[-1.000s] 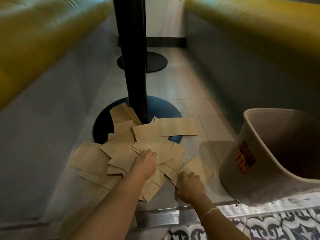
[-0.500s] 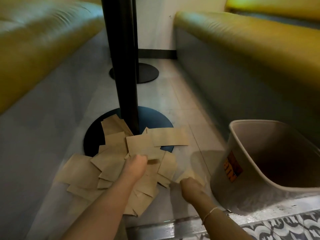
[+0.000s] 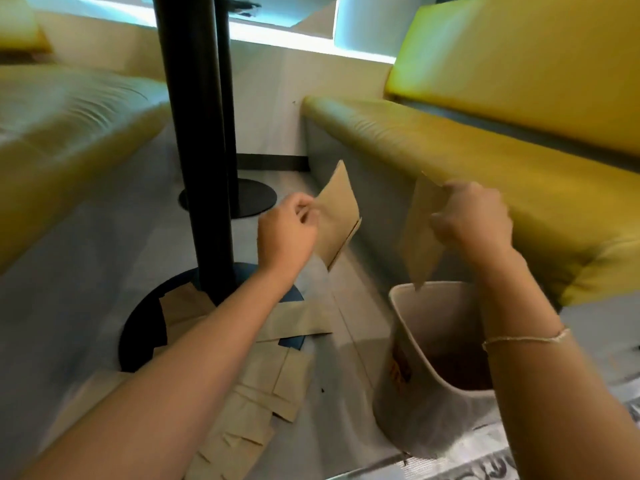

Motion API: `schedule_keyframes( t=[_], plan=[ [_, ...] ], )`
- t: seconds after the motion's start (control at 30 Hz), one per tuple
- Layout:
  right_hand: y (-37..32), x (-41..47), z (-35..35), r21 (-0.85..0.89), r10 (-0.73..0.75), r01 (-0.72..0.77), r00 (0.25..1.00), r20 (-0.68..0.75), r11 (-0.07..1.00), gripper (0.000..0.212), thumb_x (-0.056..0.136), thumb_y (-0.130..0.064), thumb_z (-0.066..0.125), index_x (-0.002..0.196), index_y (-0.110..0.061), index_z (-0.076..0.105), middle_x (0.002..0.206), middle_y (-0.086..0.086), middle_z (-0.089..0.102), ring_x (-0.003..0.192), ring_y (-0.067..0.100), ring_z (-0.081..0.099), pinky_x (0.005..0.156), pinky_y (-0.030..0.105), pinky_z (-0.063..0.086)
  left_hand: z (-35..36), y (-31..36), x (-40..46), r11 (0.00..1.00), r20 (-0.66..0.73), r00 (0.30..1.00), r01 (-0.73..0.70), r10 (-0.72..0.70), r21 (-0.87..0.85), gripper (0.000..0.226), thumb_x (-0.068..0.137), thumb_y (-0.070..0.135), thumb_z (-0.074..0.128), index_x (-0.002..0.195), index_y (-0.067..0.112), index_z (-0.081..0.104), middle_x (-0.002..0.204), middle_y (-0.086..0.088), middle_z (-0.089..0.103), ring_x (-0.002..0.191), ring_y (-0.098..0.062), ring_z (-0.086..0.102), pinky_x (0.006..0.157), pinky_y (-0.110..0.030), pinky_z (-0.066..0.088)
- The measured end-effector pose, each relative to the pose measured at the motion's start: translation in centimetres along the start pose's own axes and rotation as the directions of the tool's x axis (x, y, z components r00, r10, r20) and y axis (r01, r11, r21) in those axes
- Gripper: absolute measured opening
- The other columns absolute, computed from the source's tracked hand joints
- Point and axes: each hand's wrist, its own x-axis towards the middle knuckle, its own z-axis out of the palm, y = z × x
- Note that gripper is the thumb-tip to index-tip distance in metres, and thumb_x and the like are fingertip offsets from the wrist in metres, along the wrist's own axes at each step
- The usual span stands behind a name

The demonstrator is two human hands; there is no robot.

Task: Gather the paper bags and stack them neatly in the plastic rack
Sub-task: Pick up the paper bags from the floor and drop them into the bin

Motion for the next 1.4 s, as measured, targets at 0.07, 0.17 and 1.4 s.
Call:
schedule_keyframes(
  t=[0.07,0.17,1.4],
  plan=[
    [2.1,0.9,-1.6,-0.036,0.1,-0.1,0.995,0.008,0.994,0.033,0.086,-0.01,0.054,0.119,-0.014,0.055,0.097,0.015,0.058,0.092,0.033,0.06,0.08,0.043,0.054,0.4,2.7,0.7,0.988,0.036,0.999,0.038,-0.033,-0.149,0.011,0.088,0.015,0.061,0.097,0.012,0.066,0.084,0.004,0.063,0.08,-0.015,0.062,0.077,-0.032,0.054],
    [4.4,0.8,-1.3,-0.121,0.18,-0.166,0.977,0.117,0.979,0.02,0.085,-0.012,0.052,0.103,-0.008,0.059,0.088,0.014,0.06,0.083,0.032,0.063,0.078,0.045,0.056,1.4,5.7,0.5,0.954,0.138,0.989,0.088,-0.05,-0.288,0.006,0.086,0.015,0.063,0.089,0.02,0.064,0.074,0.014,0.058,0.081,-0.018,0.065,0.073,-0.042,0.058],
    [5.8,-12.5,30.2,-0.012,-0.124,0.258,0.504,0.855,0.966,0.037,0.091,-0.019,0.054,0.127,-0.011,0.053,0.13,0.008,0.053,0.12,0.022,0.05,0.099,0.031,0.043,8.0,-22.4,-17.0,0.629,0.85,0.383,-0.573,-0.362,0.526,0.082,0.086,0.017,0.056,0.15,0.024,0.005,0.156,-0.012,0.003,0.143,-0.031,0.005,0.116,-0.045,0.004]
  ],
)
